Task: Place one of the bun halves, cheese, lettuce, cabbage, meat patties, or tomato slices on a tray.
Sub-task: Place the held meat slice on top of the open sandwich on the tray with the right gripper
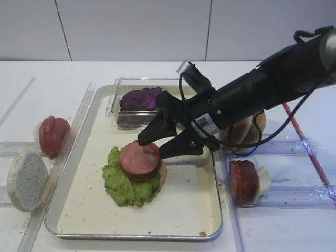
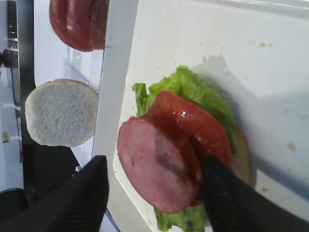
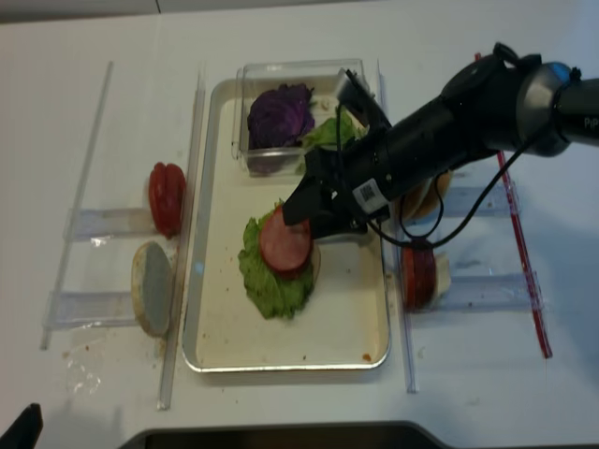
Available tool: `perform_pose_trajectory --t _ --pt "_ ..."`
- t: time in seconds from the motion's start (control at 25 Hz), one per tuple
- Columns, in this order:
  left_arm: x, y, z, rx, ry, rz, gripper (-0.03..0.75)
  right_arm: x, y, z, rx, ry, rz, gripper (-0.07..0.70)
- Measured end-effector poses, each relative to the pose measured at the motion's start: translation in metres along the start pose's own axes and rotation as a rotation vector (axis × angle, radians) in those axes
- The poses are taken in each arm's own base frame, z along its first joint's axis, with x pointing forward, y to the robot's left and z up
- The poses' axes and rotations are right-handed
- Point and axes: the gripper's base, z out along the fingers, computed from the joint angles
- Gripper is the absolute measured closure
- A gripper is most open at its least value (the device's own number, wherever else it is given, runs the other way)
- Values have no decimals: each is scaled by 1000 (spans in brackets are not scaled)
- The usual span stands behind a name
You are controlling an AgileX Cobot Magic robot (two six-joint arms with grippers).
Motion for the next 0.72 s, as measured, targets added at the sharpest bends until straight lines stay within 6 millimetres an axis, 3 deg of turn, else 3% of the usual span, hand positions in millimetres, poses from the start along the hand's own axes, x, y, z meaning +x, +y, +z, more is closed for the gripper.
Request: perform_pose_trajectory --t 0.44,0.72 --pt "0 0 0 0 0 0 307 1 0 0 2 7 13 195" --pt "0 0 0 0 0 0 307 3 13 -11 25 7 -31 195"
